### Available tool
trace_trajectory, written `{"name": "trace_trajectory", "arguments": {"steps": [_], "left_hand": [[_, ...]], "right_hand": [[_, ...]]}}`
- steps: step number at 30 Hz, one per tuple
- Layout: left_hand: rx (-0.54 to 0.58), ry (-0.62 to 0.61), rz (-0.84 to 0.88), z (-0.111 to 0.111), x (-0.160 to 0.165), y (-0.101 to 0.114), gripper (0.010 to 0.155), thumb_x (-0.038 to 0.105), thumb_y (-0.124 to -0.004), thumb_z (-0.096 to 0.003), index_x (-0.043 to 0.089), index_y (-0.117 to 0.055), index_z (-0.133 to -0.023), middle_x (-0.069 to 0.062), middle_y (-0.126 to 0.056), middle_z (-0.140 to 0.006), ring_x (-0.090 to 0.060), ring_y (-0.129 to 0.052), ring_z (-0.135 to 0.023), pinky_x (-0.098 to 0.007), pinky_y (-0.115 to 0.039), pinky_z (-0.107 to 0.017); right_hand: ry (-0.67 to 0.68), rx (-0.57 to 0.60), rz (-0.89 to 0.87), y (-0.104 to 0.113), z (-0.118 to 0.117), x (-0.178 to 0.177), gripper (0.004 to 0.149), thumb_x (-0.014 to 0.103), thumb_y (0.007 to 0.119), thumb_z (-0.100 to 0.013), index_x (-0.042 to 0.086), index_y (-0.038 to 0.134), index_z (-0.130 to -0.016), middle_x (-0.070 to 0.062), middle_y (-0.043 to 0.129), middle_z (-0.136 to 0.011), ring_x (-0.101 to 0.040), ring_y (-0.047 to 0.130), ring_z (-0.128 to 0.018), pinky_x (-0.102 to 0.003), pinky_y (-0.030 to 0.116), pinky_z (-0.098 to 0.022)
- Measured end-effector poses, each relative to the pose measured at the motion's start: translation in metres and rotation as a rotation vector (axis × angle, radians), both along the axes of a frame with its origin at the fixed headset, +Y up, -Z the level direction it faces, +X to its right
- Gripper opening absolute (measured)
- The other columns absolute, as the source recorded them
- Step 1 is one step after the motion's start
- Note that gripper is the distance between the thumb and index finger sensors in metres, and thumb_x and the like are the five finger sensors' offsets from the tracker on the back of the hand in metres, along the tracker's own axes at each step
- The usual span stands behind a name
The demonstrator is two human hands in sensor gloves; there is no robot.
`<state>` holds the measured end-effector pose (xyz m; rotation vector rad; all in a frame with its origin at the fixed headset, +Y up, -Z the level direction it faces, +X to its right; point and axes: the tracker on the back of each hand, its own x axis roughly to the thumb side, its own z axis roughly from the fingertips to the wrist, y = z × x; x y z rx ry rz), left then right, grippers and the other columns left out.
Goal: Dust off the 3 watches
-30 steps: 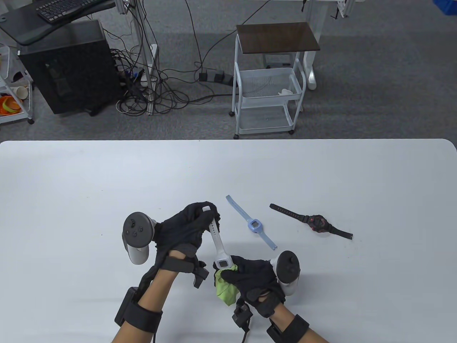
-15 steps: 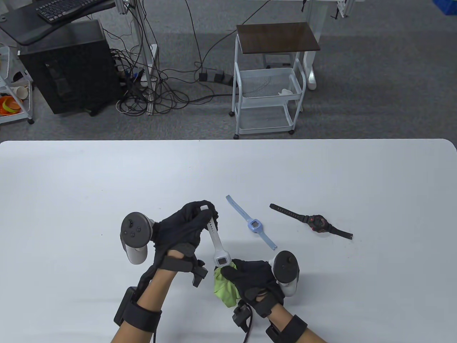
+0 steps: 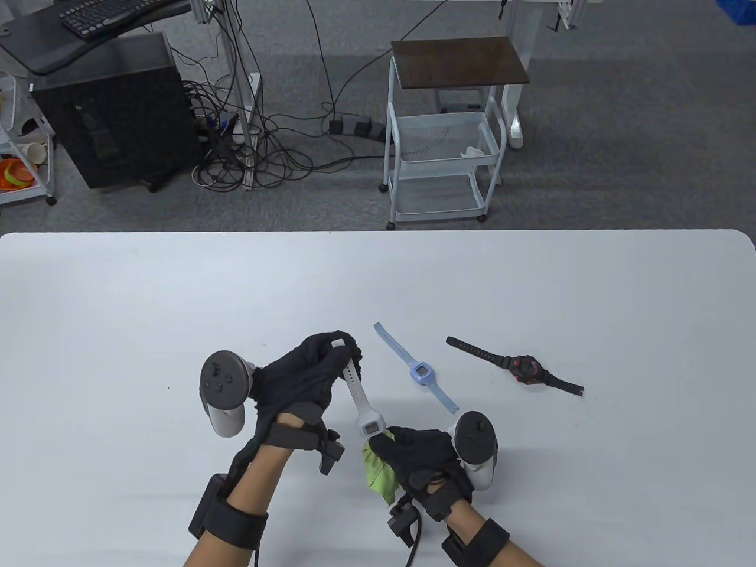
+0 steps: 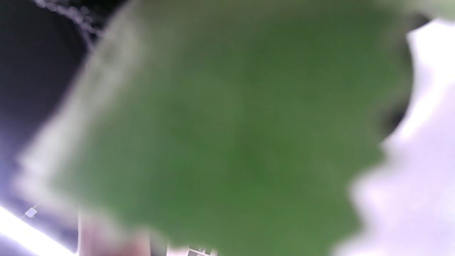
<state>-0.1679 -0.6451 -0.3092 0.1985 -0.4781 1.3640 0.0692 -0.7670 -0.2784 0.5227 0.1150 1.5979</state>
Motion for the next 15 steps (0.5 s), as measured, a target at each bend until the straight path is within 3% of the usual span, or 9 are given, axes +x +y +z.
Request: {"name": "trace_trajectory", "arguments": {"steps": [7,11,15], "left_hand": [[-0.008,-0.009,0.02,-0.0002,0.0006,-0.0009,0.043,0.049,-0.075,-0.0551,0.019,-0.08,-0.086,0.008,-0.099,-0.062,-0.016,-0.099,-0.078,-0.05,-0.073,-0.066],[-0.006,-0.009,0.013,0.0002,0.0001,-0.0011,0.043,0.049,-0.075,-0.0551,0.02,-0.079,-0.086,0.008,-0.099,-0.063,-0.016,-0.099,-0.078,-0.05,-0.073,-0.066],[-0.007,-0.003,0.047,0.0008,-0.0043,0.001,0.043,0.049,-0.075,-0.0553,0.02,-0.079,-0.086,0.008,-0.099,-0.063,-0.017,-0.098,-0.078,-0.05,-0.073,-0.067]], "right_hand": [[-0.016,0.037,0.028,0.0027,0.0036,0.0,0.043,0.041,0.086,-0.037,0.012,0.095,-0.068,-0.015,0.106,-0.055,-0.04,0.101,-0.046,-0.073,0.056,-0.05],[-0.013,0.0,0.024,0.0,0.0013,0.0016,0.044,0.042,0.086,-0.037,0.011,0.096,-0.066,-0.014,0.108,-0.047,-0.037,0.104,-0.038,-0.071,0.06,-0.048],[-0.019,-0.057,0.067,-0.0045,-0.0007,0.0052,0.05,0.056,0.082,-0.04,0.012,0.102,-0.047,-0.007,0.11,-0.025,-0.033,0.106,-0.021,-0.068,0.065,-0.046]]}}
